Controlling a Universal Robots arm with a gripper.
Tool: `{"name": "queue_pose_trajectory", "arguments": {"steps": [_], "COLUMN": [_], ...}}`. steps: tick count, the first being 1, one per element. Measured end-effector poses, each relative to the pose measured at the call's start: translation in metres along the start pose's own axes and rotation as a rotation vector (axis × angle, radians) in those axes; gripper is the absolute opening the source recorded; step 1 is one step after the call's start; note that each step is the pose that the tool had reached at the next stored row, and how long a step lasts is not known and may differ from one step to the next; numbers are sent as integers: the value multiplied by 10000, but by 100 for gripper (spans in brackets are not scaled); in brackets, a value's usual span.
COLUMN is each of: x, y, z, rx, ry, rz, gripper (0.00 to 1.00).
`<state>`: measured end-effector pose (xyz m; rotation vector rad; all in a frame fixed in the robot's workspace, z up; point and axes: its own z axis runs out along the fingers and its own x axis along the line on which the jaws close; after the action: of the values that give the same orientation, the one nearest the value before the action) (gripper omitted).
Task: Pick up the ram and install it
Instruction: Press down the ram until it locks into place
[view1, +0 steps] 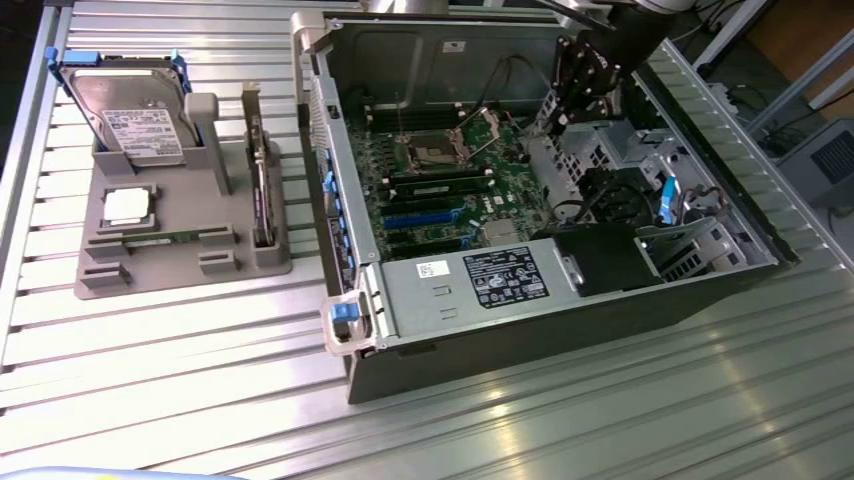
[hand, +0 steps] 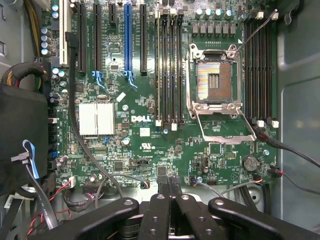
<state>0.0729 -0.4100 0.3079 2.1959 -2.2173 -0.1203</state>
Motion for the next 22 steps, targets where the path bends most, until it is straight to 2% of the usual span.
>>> {"name": "queue_pose_trajectory", "arguments": {"steps": [5,9,14,16,17,19,22], "x": [0,0,0,0,0,1,1], "y": [0,0,0,0,-1,-1,-1], "z": [0,-1,1,3,8,12,17], "rx": [0,21,82,95,117,137,154], "ry": [0,-33,-134,-157,-188,-206,-222], "rz": [1,526,1997,2330,2843,3292,3664], "gripper": [10,10,10,10,10,10,10]}}
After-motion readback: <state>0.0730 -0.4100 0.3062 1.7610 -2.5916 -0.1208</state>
